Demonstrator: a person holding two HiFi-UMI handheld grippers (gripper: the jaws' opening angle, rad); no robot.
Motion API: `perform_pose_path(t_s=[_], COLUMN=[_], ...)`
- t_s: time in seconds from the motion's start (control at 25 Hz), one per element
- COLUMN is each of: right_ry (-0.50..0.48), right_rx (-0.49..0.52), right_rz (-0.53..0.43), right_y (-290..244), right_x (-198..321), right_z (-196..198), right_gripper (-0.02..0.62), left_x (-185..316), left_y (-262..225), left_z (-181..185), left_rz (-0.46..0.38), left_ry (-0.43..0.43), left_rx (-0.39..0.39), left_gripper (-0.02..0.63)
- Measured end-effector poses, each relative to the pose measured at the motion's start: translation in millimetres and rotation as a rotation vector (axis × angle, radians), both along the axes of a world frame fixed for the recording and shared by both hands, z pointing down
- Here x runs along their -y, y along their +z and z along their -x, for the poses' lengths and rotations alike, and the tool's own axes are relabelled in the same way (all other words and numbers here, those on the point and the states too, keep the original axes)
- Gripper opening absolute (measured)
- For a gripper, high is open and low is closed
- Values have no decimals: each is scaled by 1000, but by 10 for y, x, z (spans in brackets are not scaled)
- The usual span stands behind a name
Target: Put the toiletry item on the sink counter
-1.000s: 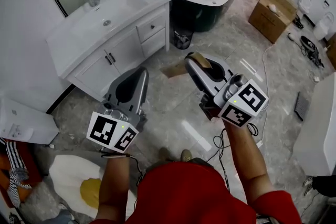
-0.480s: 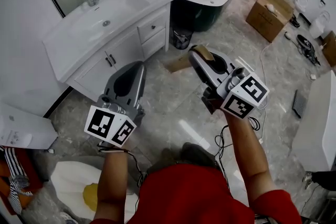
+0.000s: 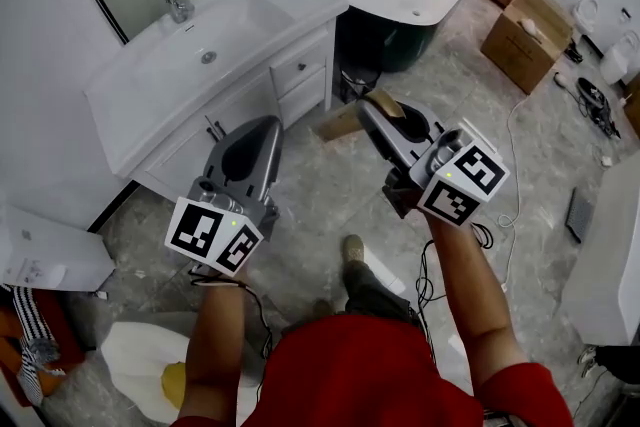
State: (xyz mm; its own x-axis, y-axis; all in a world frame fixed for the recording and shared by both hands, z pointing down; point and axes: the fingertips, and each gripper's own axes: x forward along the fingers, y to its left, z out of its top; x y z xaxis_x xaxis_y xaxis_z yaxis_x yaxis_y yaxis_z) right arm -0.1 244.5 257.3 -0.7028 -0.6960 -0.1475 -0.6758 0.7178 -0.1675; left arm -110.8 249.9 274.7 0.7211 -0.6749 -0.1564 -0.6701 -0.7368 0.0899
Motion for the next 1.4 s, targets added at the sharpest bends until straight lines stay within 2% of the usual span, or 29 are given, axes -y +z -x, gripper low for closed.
perform_pose_path(t_s=[0.72, 1.0, 1.4], right_ry=[-158, -183, -179], right_rx=[17, 31, 12], right_rz=[-28, -24, -21], right_y=[-102, -117, -22], right_x=[2091, 2668, 3520], right_z=[-769, -853, -755], right_gripper=[55, 55, 54], left_x=[2060, 2605, 3485], left_y=[31, 47, 154], left_z=[-857, -922, -883], left_rz=[9, 22, 15], left_ry=[-138, -178, -164], left_rx=[43, 47, 28], left_gripper=[17, 18, 18])
